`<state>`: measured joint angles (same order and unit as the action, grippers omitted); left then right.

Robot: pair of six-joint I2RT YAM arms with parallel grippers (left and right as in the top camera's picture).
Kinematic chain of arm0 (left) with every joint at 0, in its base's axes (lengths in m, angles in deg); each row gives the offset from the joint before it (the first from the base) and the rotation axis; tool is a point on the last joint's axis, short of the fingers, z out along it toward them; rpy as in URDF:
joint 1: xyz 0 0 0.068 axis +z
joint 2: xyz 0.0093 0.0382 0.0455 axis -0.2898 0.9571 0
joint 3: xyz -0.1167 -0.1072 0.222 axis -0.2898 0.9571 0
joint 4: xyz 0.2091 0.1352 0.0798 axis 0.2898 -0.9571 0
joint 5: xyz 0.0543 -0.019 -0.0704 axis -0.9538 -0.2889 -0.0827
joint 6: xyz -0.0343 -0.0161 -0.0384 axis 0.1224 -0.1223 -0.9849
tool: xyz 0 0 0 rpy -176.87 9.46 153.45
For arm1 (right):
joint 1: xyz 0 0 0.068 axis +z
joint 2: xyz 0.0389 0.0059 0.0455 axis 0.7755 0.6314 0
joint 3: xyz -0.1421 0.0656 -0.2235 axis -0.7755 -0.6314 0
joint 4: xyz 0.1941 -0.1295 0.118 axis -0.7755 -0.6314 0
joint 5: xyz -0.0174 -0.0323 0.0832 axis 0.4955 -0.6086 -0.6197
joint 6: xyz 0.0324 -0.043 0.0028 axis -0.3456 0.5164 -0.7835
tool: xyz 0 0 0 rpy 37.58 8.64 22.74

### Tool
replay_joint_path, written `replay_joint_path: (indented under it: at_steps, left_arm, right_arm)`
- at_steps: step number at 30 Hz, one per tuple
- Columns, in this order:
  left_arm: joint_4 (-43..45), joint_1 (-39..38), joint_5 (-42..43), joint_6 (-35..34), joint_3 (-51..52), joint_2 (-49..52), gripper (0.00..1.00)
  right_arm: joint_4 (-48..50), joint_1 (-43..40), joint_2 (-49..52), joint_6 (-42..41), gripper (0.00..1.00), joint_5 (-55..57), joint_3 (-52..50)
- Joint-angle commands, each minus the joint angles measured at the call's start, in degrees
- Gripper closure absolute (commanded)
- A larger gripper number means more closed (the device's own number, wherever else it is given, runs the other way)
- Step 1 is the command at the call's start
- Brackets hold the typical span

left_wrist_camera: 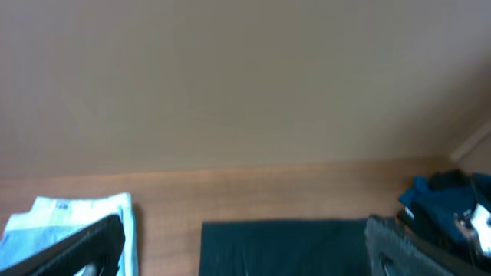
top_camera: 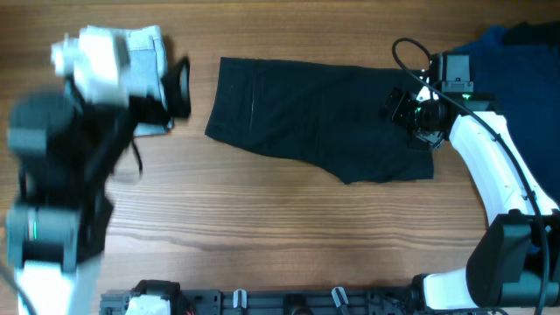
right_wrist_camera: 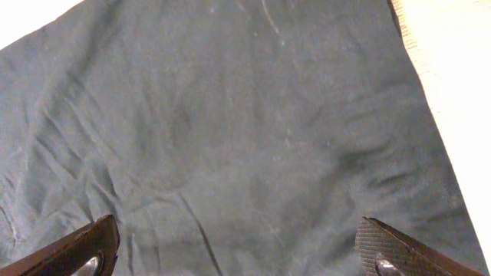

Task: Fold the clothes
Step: 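Reach left gripper to the shorts' left waistband corner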

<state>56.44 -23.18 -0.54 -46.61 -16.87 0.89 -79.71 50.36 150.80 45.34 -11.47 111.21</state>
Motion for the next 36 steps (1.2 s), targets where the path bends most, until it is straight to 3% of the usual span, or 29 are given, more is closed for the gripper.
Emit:
replay_joint_path:
  at_steps: [1,6,8,11,17,22,23,24,27,30,31,34,36]
  left_arm:
    - [-9.88,-0.22,0.26,0.13,-21.86,20.48,0.0]
    - [-16.87,-0.22,0.28,1.57,-38.82,42.25,0.0]
    - [-16.48,-0.22,0.26,5.66,-38.91,49.37,0.0]
    - [-14.93,-0.22,0.24,6.12,-38.86,58.27,0.0]
    - [-14.03,-0.22,0.28,8.44,-38.84,66.34,0.01]
    - [-14.08,-0.33,0.33,16.92,-37.4,69.46,0.43]
    - [-14.1,-0.33,0.37,18.14,-37.4,70.53,0.64]
    - [-14.1,-0.33,0.33,18.14,-37.4,72.06,0.74]
    - [-13.62,-0.33,0.57,18.6,-37.4,74.79,0.89]
    - [-13.66,-0.33,2.54,23.87,-37.4,76.41,0.9]
    - [-13.6,-0.33,2.67,25.77,-37.4,76.65,0.83]
    - [-11.82,-0.33,2.67,28.65,-37.4,76.65,0.46]
    - [-10.36,-0.33,2.91,28.65,-37.4,76.78,0.41]
  right_arm:
    - [0.17,-0.17,0.39,0.85,0.0,-0.72,0.68]
    - [0.17,-0.17,0.39,0.83,0.0,-0.72,0.68]
    - [0.17,-0.17,0.39,0.83,0.01,-0.72,0.68]
    - [0.17,-0.17,0.39,0.83,0.01,-0.72,0.68]
    - [0.17,-0.17,0.39,0.83,0.01,-0.72,0.68]
    - [0.17,-0.17,0.39,0.81,0.0,-0.72,0.68]
    - [0.17,-0.17,0.39,0.83,0.01,-0.72,0.68]
    - [0.17,-0.17,0.39,0.83,0.01,-0.72,0.68]
    - [0.17,-0.17,0.39,0.83,0.0,-0.72,0.68]
    - [0.17,-0.17,0.39,0.81,0.0,-0.72,0.68]
    - [0.17,-0.17,0.39,0.83,0.0,-0.72,0.68]
    - [0.17,-0.17,0.39,0.83,0.01,-0.72,0.68]
    - [0.17,-0.17,0.39,0.83,0.01,-0.72,0.68]
